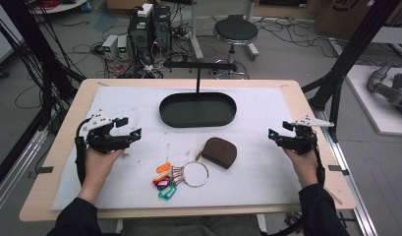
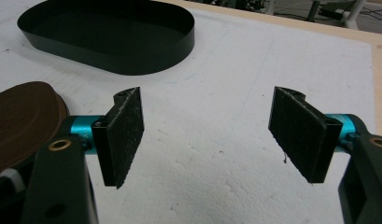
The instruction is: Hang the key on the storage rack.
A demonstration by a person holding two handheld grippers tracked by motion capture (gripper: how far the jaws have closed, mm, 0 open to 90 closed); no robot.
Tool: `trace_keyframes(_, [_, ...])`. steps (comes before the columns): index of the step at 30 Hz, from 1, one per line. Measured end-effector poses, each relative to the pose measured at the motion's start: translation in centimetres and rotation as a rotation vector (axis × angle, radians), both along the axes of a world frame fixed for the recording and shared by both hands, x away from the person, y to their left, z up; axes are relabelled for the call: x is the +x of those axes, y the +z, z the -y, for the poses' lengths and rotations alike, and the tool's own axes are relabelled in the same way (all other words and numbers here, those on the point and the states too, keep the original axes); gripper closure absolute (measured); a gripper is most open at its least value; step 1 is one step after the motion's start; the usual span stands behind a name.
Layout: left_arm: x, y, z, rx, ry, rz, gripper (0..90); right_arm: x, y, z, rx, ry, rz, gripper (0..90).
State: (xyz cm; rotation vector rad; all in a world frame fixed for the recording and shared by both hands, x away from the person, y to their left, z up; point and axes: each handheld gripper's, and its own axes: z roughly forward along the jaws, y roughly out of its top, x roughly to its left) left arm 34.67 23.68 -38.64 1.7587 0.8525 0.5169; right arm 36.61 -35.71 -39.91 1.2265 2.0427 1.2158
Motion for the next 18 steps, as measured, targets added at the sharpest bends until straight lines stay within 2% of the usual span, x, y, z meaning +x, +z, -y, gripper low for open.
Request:
trace_keyframes(6, [-0.2, 0.5, 0.5, -0.02, -0.033, -0.011, 28.6, 0.0, 0.1, 0.2, 0.01, -0.005, 0.006, 27.2])
trace_keyframes(8, [-0.3, 0.8, 1.1, -0.014, -0.05, -0.015, 28.6, 0.0, 0.0, 0.2, 0.014, -0.006, 0.011, 27.2])
trace_keyframes(10, [-0.1, 0.8, 2.0, -0.028, -0.085, -0.036, 28.6, 0.1, 0.0, 0.2, 0.016, -0.004, 0.013, 27.2])
trace_keyframes(11, [-0.1, 0.8, 2.0, -0.028, -0.085, -0.036, 28.6, 0.2, 0.0, 0.3, 0.016, -0.004, 0.017, 27.2])
trace_keyframes(13, [0.1, 0.8, 3.5, -0.01, -0.12, -0.074, 28.6, 0.2, 0.0, 0.3, 0.03, -0.01, 0.014, 27.2])
trace_keyframes(14, [0.1, 0.8, 3.5, -0.01, -0.12, -0.074, 28.7, 0.3, 0.0, 0.4, 0.03, -0.011, 0.018, 27.2])
trace_keyframes(18, [0.3, 0.7, 5.9, 0.008, -0.186, -0.081, 34.1, 0.4, -0.1, 0.4, 0.032, -0.013, 0.013, 27.2])
